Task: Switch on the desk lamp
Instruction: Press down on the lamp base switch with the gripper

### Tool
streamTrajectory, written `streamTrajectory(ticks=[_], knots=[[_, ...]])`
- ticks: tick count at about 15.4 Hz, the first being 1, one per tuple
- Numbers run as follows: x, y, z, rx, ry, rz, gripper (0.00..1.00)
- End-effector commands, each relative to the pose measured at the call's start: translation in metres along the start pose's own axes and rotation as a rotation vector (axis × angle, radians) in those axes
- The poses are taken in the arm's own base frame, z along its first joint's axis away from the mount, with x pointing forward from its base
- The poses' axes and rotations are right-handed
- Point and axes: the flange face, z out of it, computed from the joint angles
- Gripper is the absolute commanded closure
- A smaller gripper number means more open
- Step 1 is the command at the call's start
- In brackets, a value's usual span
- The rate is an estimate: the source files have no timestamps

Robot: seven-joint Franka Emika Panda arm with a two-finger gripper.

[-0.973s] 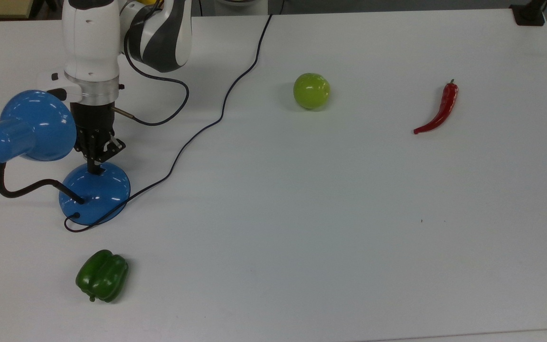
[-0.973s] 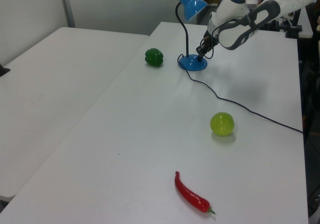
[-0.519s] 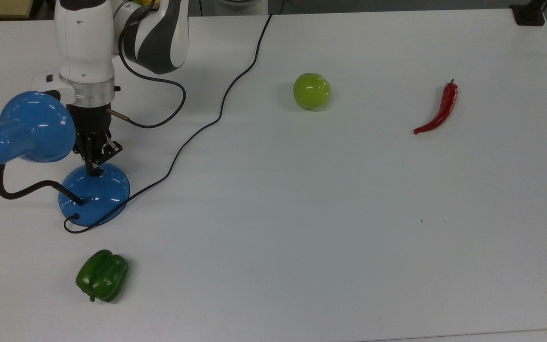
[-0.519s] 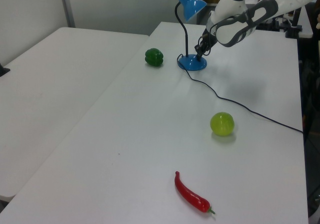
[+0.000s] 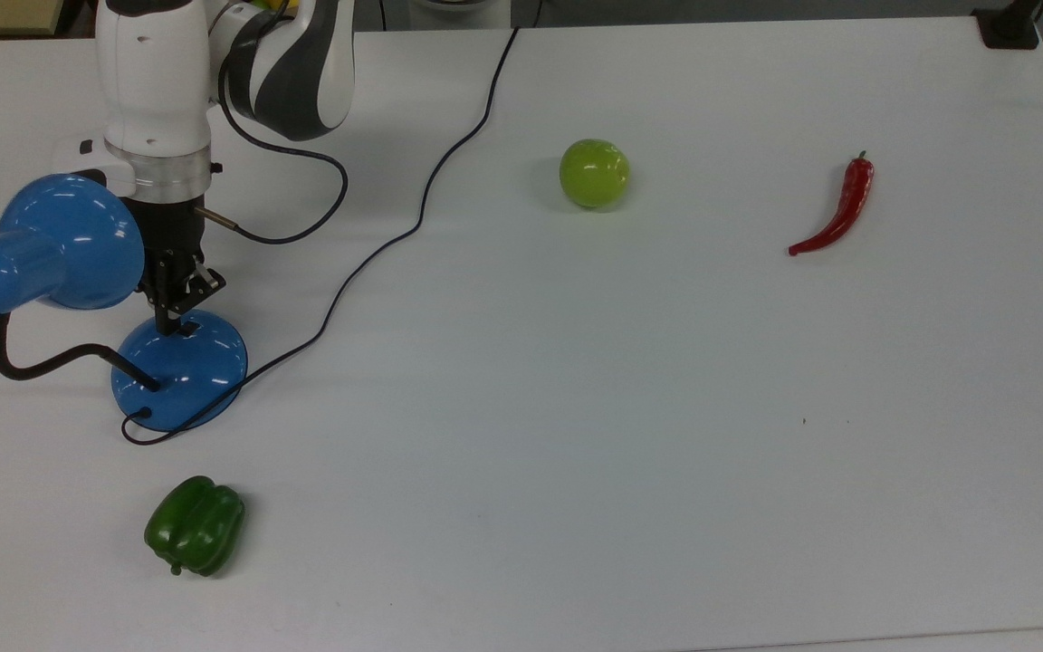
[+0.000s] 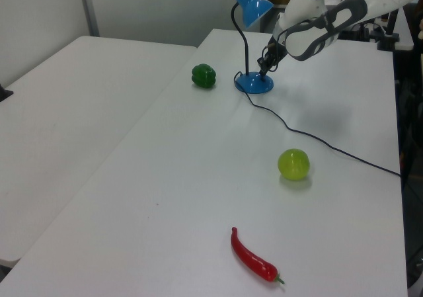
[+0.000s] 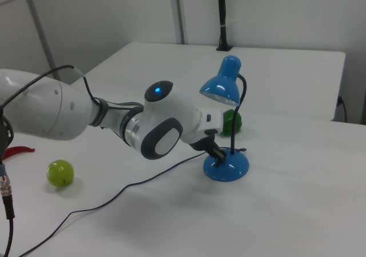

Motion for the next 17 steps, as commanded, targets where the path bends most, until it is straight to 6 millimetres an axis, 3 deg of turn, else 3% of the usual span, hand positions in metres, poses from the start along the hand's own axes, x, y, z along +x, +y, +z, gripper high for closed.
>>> streamTrajectory(ticks=[1,4,17], knots=[[0.006,-0.002,-0.002,0.015,-0.01,0.02,1.0],[0.007,-0.001,-0.013,0.02,-0.026,0.017,1.0],[0.002,-0.009,-0.004,0.026,-0.046,0.003,1.0]])
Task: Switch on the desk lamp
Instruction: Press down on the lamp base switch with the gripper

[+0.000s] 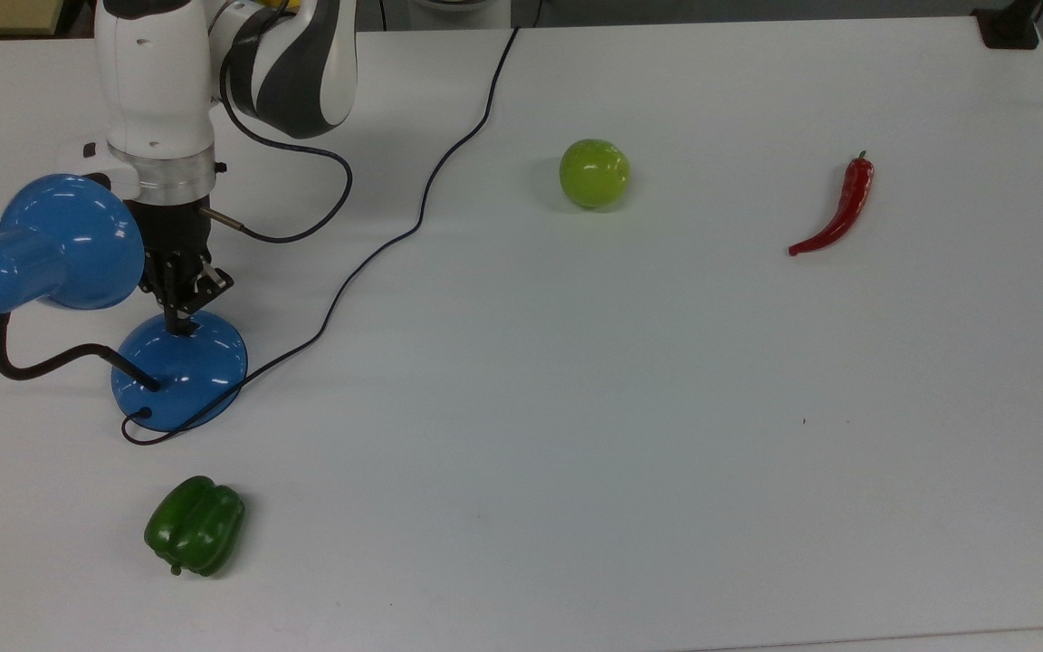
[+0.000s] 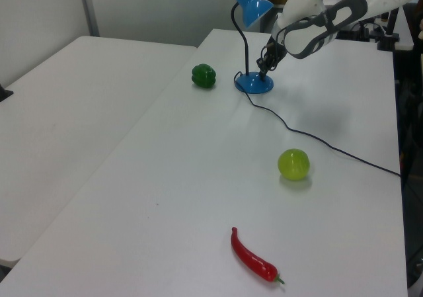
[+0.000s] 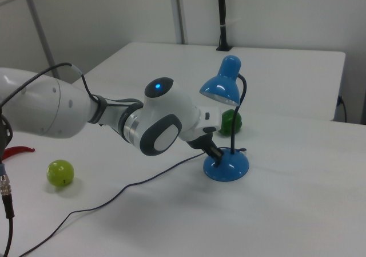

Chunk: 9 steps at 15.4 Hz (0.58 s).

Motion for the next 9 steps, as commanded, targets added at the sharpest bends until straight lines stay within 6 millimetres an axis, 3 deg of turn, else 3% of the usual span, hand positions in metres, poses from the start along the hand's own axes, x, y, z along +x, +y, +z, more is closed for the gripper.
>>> streamTrajectory(ticks=[1,9], knots=[[0.0017,-0.0013,-0.0013,0.016,-0.011,0.008,1.0],[0.0011,-0.0016,0.0044,0.012,0.009,-0.001,1.0]])
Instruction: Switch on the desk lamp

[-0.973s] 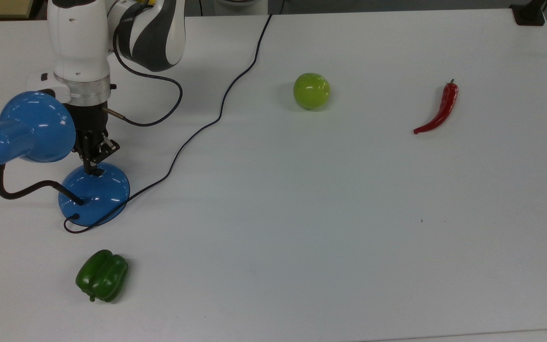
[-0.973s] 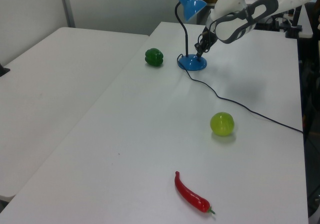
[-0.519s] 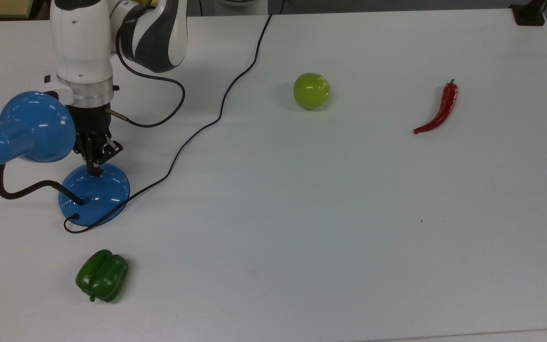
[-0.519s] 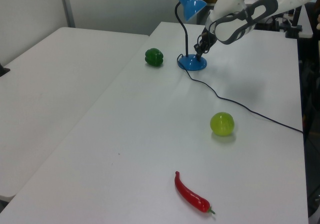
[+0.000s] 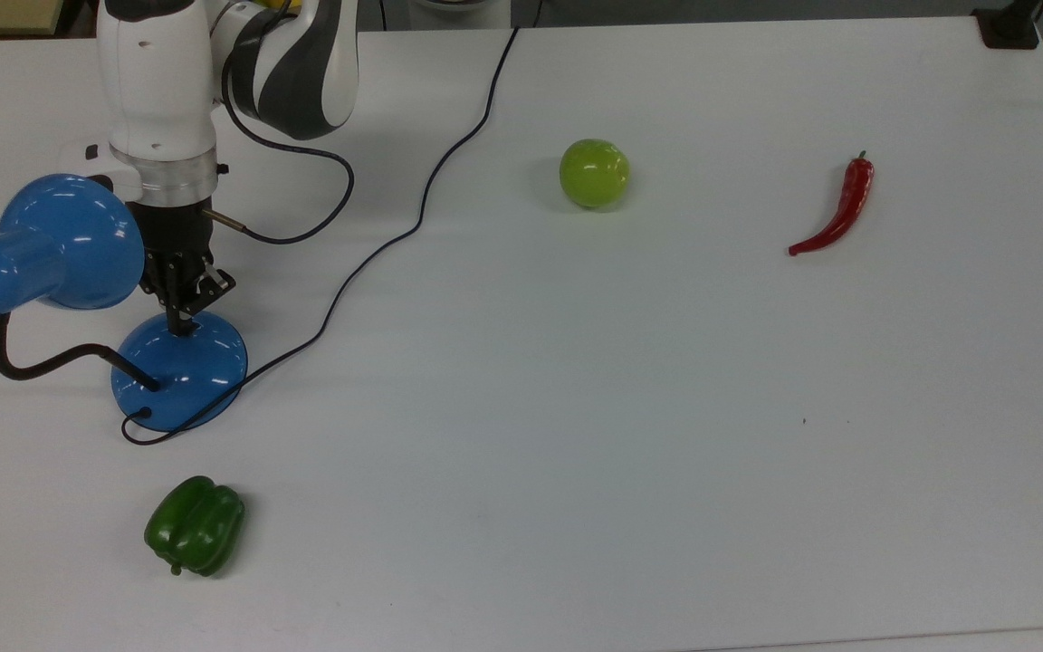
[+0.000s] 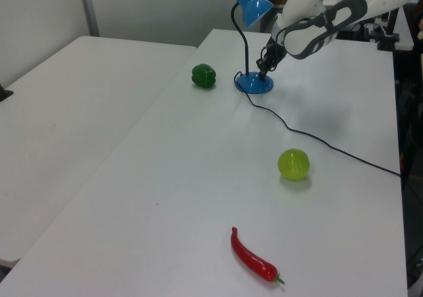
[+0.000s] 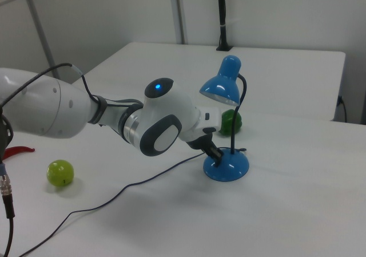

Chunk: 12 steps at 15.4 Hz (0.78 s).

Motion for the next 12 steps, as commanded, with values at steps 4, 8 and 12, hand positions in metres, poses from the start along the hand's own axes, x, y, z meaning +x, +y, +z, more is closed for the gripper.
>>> streamTrajectory(ticks=[4,8,12], knots=[[0.003,0.004,0.006,0.005,0.027,0.003,1.0],[0.003,0.005,0.005,0.007,0.027,-0.009,1.0],[0.005,0.002,-0.008,0.016,0.032,-0.024,1.0]])
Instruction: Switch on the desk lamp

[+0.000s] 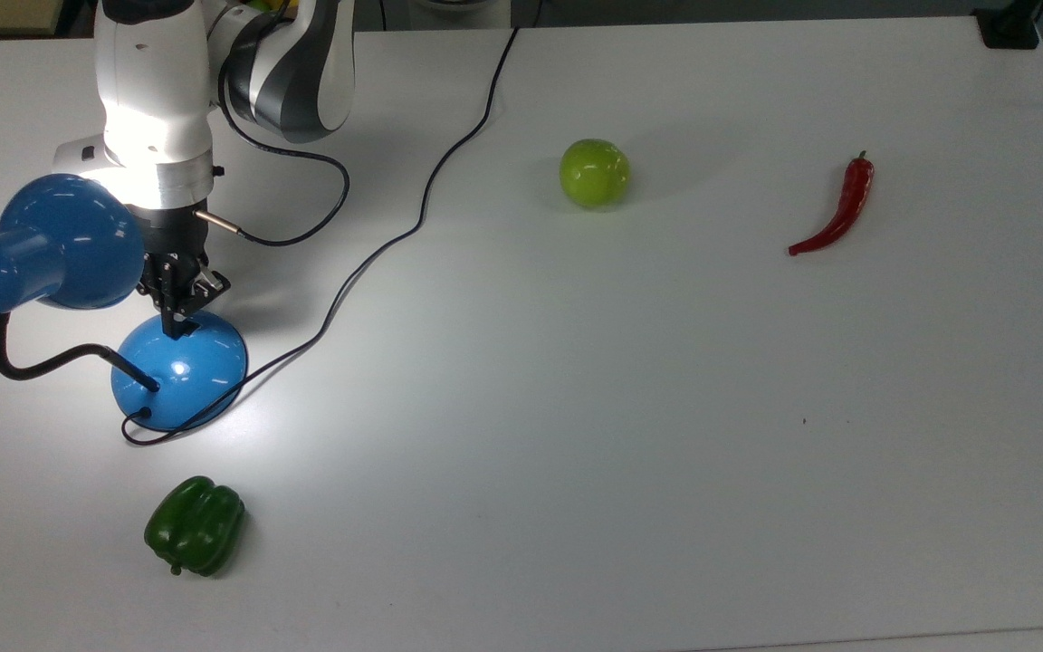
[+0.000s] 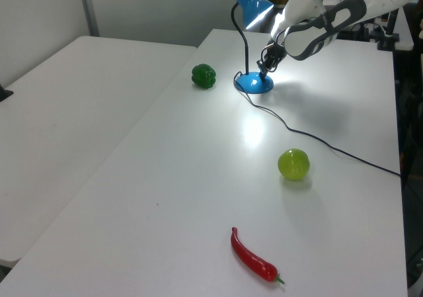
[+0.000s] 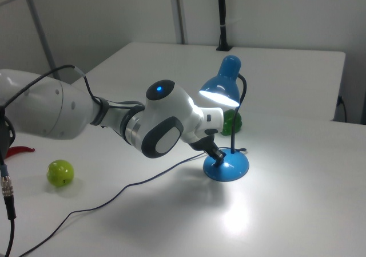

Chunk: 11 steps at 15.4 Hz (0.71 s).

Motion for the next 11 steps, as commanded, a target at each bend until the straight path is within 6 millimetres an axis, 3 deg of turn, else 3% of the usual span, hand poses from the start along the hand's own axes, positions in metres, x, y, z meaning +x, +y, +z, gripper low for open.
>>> streamTrajectory(ticks=[1,5,11], knots=[[0.003,-0.003,-0.017,0.024,0.013,-0.027,1.0],[-0.005,-0.004,-0.053,0.049,-0.128,-0.102,1.0],[-0.022,-0.01,-0.074,0.055,-0.332,-0.18,1.0]])
